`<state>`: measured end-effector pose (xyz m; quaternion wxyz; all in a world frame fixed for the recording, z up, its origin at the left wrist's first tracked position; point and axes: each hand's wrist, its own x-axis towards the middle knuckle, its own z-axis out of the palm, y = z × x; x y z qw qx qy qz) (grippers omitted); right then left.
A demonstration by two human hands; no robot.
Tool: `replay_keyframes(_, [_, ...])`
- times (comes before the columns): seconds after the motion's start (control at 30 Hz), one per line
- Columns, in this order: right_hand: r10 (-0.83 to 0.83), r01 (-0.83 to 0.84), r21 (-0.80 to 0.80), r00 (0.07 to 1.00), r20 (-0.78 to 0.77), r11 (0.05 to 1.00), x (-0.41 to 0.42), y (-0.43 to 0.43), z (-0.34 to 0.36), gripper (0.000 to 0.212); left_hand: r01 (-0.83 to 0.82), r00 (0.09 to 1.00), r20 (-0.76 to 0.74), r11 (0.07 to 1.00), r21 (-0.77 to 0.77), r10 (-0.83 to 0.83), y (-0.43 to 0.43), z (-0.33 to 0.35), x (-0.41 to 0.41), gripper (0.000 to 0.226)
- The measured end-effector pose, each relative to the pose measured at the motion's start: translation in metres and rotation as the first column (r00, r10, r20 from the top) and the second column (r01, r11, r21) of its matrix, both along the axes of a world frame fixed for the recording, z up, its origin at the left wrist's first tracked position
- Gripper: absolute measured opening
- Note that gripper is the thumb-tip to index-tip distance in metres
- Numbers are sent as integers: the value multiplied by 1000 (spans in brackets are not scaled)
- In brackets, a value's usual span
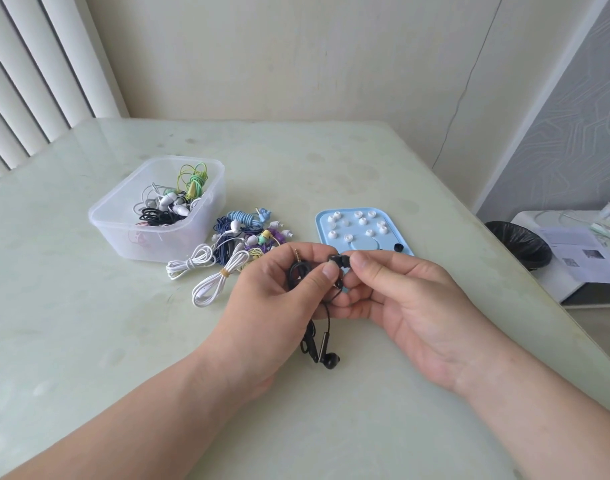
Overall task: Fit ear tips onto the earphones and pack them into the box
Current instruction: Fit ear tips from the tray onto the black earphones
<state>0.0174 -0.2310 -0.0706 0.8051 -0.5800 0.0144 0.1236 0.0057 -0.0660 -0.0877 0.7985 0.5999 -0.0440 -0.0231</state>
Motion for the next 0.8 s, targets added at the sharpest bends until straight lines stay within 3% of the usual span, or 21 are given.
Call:
replay_keyframes(0.3, [18,-15,-69,999,44,998,2,-2,-5,35,-16,1000,27,1000,4,16,-1,1,-2,11])
replay_keyframes(0.8, [-34,40,-65,995,95,997,-1,0,-6,18,13,1000,12,1000,-18,-13,2,2,0,11])
